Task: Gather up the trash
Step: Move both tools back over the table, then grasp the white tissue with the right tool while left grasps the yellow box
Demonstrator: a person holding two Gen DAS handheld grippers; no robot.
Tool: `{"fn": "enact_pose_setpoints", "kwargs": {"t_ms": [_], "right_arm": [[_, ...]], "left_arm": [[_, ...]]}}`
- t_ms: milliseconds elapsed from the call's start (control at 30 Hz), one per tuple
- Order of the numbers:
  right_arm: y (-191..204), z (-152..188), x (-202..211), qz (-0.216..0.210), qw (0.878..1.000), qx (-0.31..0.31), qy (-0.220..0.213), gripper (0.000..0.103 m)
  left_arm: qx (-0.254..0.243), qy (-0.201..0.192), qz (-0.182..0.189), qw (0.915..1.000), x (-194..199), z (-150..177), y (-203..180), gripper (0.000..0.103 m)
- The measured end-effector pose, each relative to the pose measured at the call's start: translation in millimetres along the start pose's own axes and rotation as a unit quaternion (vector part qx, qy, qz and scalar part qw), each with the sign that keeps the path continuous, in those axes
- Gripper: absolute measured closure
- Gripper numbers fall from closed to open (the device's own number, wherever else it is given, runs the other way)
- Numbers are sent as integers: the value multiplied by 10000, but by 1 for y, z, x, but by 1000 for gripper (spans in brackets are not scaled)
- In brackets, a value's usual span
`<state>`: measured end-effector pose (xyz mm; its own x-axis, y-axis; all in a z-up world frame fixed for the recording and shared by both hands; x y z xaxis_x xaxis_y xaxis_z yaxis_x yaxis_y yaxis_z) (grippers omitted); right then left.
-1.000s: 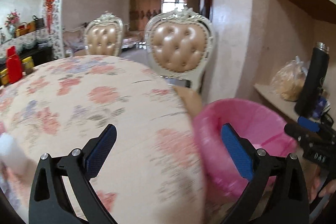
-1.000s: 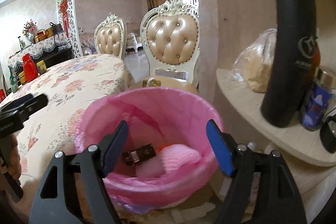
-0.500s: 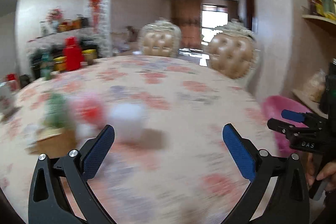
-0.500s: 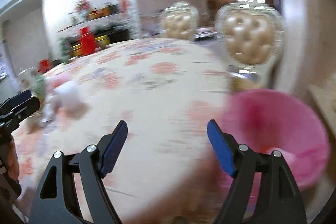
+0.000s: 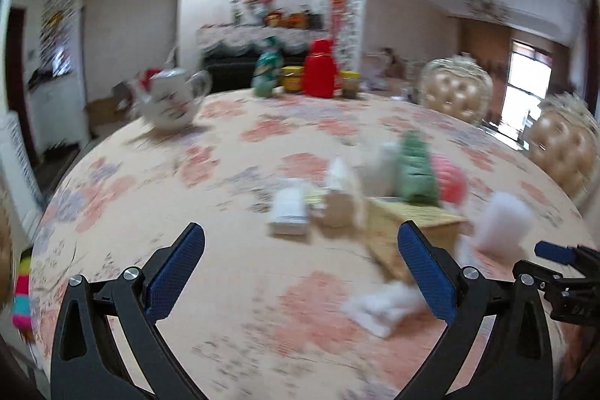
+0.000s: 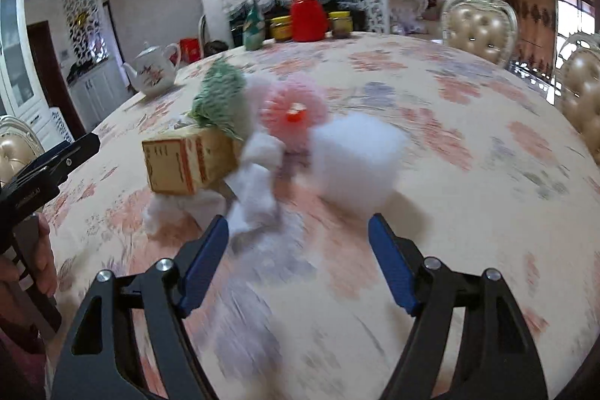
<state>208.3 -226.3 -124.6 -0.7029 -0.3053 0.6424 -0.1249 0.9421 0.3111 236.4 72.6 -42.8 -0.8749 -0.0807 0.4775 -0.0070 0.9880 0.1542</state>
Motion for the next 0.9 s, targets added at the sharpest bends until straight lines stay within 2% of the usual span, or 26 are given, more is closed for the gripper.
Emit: {"fn": "enact_pose_setpoints", "kwargs": {"t_ms": [67,167,300,433,533,600,667,900], "right_arm": [[8,-6,-14,-39,9999,-12,146,45],[21,-18,-35,-76,9995,-24,308,47],[36,-29,-57,-109,9990,27,430,49],[42,-37,-77,8,9988,49,486,51],[39,-34,-88,-2,9980,8,638,65],[34,-32,-84,-181,9973,-103,706,73],[32,-28,-75,-185,9983,-13,554,78],[9,-15,-36,-166,9992,173,308,79]], "left_arm": [[239,167,-37,9996,-3,6,11,6],[526,225,65,9983,0,11,20,6],[384,237,31,9990,8,13,11,6],[367,273,214,9987,14,17,-2,6],[208,296,289,9989,14,18,-15,6],[87,288,331,9990,15,18,-23,6],[14,274,359,9990,14,16,-29,6],[-90,233,702,9972,2,-1,-63,6]]}}
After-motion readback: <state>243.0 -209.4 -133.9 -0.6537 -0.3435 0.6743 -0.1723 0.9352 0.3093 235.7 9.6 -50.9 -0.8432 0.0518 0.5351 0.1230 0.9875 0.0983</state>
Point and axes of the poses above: each gripper's, at about its wrist camera, not at the fingertips, and x roughly against the way its jaws point, y to its left, z to its underside, the point moved 3 cm from there along -x, roughly the way its jaws point, and after that the axes turned 15 degrees about -x, right-handed, at the moved point
